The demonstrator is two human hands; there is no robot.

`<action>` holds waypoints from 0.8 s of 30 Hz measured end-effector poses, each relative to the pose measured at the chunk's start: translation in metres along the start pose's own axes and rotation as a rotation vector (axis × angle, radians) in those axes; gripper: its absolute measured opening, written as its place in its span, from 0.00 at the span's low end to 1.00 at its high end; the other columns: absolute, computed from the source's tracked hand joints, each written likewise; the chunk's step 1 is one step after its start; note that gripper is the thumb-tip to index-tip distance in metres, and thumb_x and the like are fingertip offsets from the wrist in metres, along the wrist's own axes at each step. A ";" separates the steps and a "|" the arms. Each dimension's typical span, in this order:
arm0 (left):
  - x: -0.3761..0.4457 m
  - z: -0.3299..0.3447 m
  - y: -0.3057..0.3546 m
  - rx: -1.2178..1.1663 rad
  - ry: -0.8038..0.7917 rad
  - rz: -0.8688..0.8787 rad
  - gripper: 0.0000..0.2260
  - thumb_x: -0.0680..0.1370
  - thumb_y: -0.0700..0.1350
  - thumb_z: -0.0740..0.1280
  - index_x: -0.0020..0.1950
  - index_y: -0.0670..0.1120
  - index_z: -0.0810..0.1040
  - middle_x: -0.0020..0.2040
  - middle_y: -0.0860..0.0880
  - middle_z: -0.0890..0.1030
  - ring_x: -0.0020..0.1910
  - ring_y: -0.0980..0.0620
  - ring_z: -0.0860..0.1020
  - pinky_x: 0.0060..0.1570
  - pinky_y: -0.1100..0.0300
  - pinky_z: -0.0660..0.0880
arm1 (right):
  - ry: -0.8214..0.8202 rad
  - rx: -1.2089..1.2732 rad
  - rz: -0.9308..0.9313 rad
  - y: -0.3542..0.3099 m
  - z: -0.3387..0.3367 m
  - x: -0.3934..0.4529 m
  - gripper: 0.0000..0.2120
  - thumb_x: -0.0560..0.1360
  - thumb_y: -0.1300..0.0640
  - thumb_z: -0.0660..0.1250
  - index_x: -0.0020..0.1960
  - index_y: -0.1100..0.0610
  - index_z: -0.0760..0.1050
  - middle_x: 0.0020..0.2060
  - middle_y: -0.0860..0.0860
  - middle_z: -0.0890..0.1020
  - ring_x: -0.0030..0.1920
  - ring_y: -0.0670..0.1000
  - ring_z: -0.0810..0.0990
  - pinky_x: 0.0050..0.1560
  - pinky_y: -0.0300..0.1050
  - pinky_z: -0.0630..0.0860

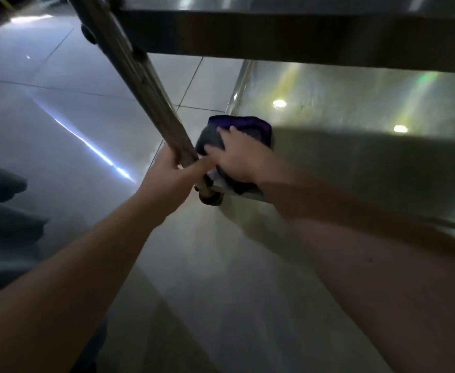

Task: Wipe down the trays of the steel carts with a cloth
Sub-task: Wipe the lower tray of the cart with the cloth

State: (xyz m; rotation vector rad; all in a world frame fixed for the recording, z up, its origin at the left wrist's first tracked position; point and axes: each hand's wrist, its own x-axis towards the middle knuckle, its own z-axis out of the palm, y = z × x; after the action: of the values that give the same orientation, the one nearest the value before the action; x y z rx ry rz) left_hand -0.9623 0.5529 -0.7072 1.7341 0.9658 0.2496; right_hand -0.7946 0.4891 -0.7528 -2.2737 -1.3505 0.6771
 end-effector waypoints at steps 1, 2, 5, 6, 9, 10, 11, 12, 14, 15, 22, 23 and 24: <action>0.003 0.007 0.002 -0.077 0.060 0.041 0.21 0.74 0.56 0.78 0.63 0.53 0.76 0.54 0.54 0.81 0.49 0.65 0.82 0.44 0.70 0.79 | -0.067 -0.093 -0.024 0.000 0.009 -0.001 0.29 0.85 0.42 0.53 0.83 0.52 0.59 0.82 0.54 0.61 0.81 0.56 0.58 0.80 0.57 0.57; 0.005 0.013 0.003 -0.166 0.124 0.061 0.20 0.76 0.52 0.78 0.64 0.50 0.77 0.53 0.55 0.82 0.47 0.66 0.82 0.42 0.71 0.78 | -0.085 -0.151 -0.070 0.001 0.014 -0.005 0.30 0.86 0.43 0.52 0.85 0.52 0.53 0.84 0.52 0.54 0.83 0.54 0.50 0.82 0.54 0.48; 0.014 0.025 0.005 -0.341 0.234 0.100 0.09 0.78 0.45 0.75 0.56 0.44 0.81 0.45 0.52 0.85 0.46 0.58 0.84 0.45 0.68 0.79 | -0.051 -0.119 -0.158 0.014 0.017 -0.036 0.31 0.86 0.42 0.55 0.85 0.50 0.52 0.84 0.48 0.52 0.83 0.50 0.48 0.78 0.42 0.40; 0.016 0.027 0.004 -0.363 0.244 0.110 0.07 0.77 0.46 0.73 0.51 0.45 0.81 0.43 0.50 0.85 0.46 0.54 0.85 0.47 0.65 0.80 | -0.029 -0.139 -0.163 0.024 0.015 -0.051 0.31 0.86 0.41 0.56 0.85 0.50 0.53 0.84 0.47 0.53 0.83 0.50 0.49 0.75 0.39 0.41; 0.021 0.033 0.002 -0.382 0.294 0.111 0.07 0.75 0.48 0.71 0.41 0.48 0.77 0.33 0.52 0.80 0.39 0.53 0.83 0.43 0.62 0.79 | -0.034 -0.285 -0.128 0.072 -0.001 -0.109 0.32 0.85 0.38 0.55 0.84 0.48 0.54 0.84 0.46 0.55 0.83 0.48 0.49 0.77 0.42 0.42; 0.022 0.035 0.002 -0.388 0.317 0.112 0.08 0.75 0.48 0.71 0.39 0.49 0.75 0.30 0.53 0.79 0.36 0.54 0.82 0.40 0.63 0.79 | -0.027 -0.295 -0.076 0.093 -0.009 -0.128 0.32 0.84 0.37 0.55 0.84 0.48 0.55 0.84 0.47 0.56 0.83 0.49 0.51 0.79 0.44 0.45; 0.023 0.036 0.002 -0.397 0.334 0.117 0.09 0.75 0.47 0.71 0.38 0.49 0.75 0.29 0.53 0.77 0.34 0.54 0.80 0.38 0.65 0.78 | 0.000 -0.282 0.003 0.114 -0.018 -0.143 0.33 0.82 0.36 0.55 0.83 0.49 0.57 0.83 0.49 0.58 0.83 0.52 0.54 0.79 0.47 0.49; 0.024 0.037 0.002 -0.406 0.343 0.124 0.09 0.74 0.46 0.71 0.37 0.48 0.74 0.27 0.52 0.76 0.32 0.54 0.78 0.36 0.65 0.78 | 0.047 -0.265 0.101 0.134 -0.028 -0.155 0.34 0.82 0.36 0.54 0.83 0.50 0.58 0.82 0.52 0.61 0.82 0.55 0.57 0.79 0.51 0.54; 0.026 0.037 0.000 -0.416 0.339 0.142 0.09 0.73 0.43 0.69 0.35 0.47 0.73 0.26 0.51 0.75 0.29 0.53 0.76 0.35 0.62 0.78 | 0.148 -0.270 0.316 0.163 -0.042 -0.158 0.37 0.81 0.34 0.51 0.83 0.54 0.57 0.82 0.56 0.60 0.81 0.59 0.58 0.80 0.57 0.56; 0.026 0.037 -0.001 -0.420 0.334 0.158 0.09 0.72 0.42 0.69 0.34 0.47 0.72 0.25 0.51 0.74 0.29 0.52 0.75 0.35 0.60 0.77 | 0.179 -0.285 0.408 0.172 -0.046 -0.149 0.39 0.80 0.33 0.48 0.84 0.55 0.54 0.83 0.56 0.57 0.82 0.59 0.54 0.81 0.58 0.53; 0.030 0.040 -0.002 -0.400 0.312 0.217 0.09 0.71 0.39 0.64 0.30 0.46 0.70 0.24 0.51 0.71 0.27 0.52 0.72 0.33 0.60 0.75 | 0.222 -0.240 0.331 0.084 -0.035 0.019 0.38 0.83 0.37 0.48 0.84 0.60 0.51 0.84 0.58 0.52 0.83 0.62 0.50 0.81 0.60 0.47; 0.030 0.040 -0.002 -0.403 0.315 0.226 0.09 0.70 0.39 0.64 0.31 0.45 0.70 0.24 0.51 0.71 0.27 0.53 0.72 0.32 0.61 0.74 | 0.177 -0.235 0.249 0.060 -0.023 0.031 0.37 0.84 0.38 0.48 0.85 0.59 0.50 0.84 0.57 0.51 0.83 0.60 0.48 0.82 0.58 0.46; 0.030 0.040 -0.002 -0.409 0.317 0.233 0.08 0.70 0.38 0.63 0.31 0.44 0.69 0.24 0.50 0.71 0.27 0.53 0.71 0.30 0.62 0.73 | 0.130 -0.242 0.148 0.039 -0.010 0.035 0.37 0.84 0.37 0.48 0.85 0.57 0.48 0.84 0.55 0.50 0.84 0.58 0.47 0.82 0.57 0.45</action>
State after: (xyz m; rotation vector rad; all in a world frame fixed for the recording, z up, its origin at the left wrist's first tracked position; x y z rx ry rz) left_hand -0.9203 0.5465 -0.7328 1.4472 0.8598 0.8357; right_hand -0.7469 0.5016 -0.7741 -2.5798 -1.2708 0.4204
